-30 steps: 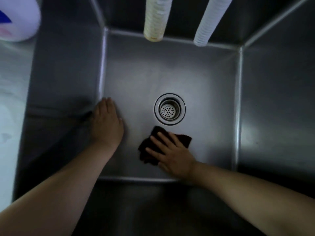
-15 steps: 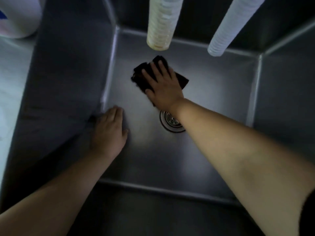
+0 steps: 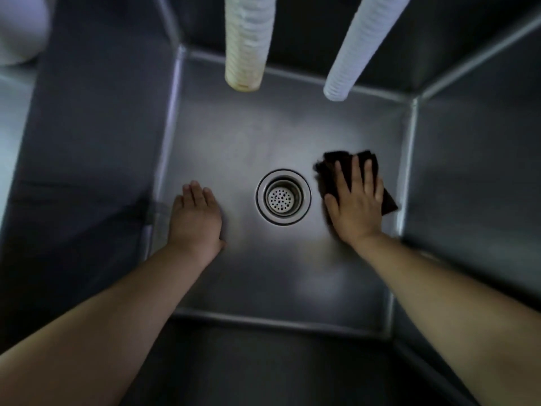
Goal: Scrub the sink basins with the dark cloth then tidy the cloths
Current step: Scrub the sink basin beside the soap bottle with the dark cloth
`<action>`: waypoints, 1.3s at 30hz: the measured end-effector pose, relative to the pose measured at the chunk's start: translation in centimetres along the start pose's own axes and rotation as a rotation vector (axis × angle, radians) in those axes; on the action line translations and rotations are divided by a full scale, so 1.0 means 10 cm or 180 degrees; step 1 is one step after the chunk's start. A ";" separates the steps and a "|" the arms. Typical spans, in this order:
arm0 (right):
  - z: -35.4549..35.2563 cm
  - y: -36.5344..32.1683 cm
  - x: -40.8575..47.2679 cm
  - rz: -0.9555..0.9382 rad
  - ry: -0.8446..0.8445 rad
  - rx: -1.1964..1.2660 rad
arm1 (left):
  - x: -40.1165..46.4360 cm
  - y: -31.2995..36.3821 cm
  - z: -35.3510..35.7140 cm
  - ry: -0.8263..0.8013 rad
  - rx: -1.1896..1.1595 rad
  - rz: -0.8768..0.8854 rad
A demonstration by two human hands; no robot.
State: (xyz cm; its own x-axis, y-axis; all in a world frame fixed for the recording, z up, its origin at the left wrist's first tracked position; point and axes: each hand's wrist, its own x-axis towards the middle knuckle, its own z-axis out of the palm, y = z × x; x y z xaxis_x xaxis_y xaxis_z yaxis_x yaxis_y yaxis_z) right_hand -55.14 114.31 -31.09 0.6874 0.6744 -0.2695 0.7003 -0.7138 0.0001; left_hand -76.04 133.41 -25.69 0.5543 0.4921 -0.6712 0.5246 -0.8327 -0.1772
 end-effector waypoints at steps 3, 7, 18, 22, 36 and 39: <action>0.12 -0.07 -0.39 -0.0164 -0.0121 -0.0044 | 0.05 0.05 -0.01 -0.0031 0.0006 -0.0043; 0.08 0.03 -0.29 -0.0433 -0.0200 -0.0088 | 0.07 0.02 0.03 0.0101 -0.0182 -0.0003; -0.26 -0.79 1.34 0.1173 0.0237 0.0417 | 0.09 -0.11 0.15 0.0073 -0.0580 0.0167; -0.20 -1.64 1.50 0.0394 0.0299 0.0375 | 0.08 -0.13 0.17 0.0097 -0.0679 0.0191; -0.47 -2.04 1.93 -0.2060 0.0126 -0.0192 | 0.13 -0.04 0.17 0.0102 -0.0775 -0.0016; -0.39 -1.49 1.88 -0.1667 -0.0028 0.0022 | 0.14 0.00 0.15 0.0047 -0.0713 -0.0067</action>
State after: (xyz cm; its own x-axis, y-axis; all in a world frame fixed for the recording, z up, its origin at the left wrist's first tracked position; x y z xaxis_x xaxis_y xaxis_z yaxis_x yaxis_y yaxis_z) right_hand -51.85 138.38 -32.40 0.2439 0.9397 -0.2400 0.9484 -0.2827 -0.1434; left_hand -76.24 133.77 -27.73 0.5503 0.5138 -0.6582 0.6657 -0.7458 -0.0256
